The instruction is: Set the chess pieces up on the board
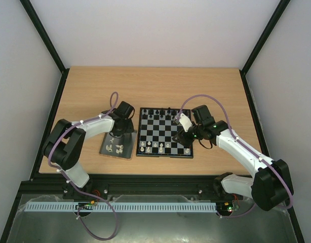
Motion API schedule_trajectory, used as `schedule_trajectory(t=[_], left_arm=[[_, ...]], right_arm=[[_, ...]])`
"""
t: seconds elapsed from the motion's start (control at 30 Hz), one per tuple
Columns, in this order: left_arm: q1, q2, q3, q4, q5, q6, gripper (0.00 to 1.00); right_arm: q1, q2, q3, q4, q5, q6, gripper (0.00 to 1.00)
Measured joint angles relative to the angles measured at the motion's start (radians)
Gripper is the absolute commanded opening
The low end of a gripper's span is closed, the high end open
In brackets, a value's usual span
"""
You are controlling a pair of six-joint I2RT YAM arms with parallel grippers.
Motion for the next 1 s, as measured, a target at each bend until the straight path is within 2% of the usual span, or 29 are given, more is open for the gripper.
schedule_trajectory(t=[0.5,0.83,1.0], left_arm=[[0.043,0.012,-0.006,-0.010,-0.034,0.001,0.37],[0.085,-0.084,-0.056,-0.053,-0.057,0.040,0.41],[0.117,-0.091,-0.058,-0.052,-0.053,0.059,0.38]], right_arm=[[0.000,0.000,0.000,0.000,0.000,-0.004,0.47],[0.000,0.007,0.000,-0.002,0.000,-0.005,0.47],[0.000,0.009,0.000,-0.002,0.000,-0.006,0.47]])
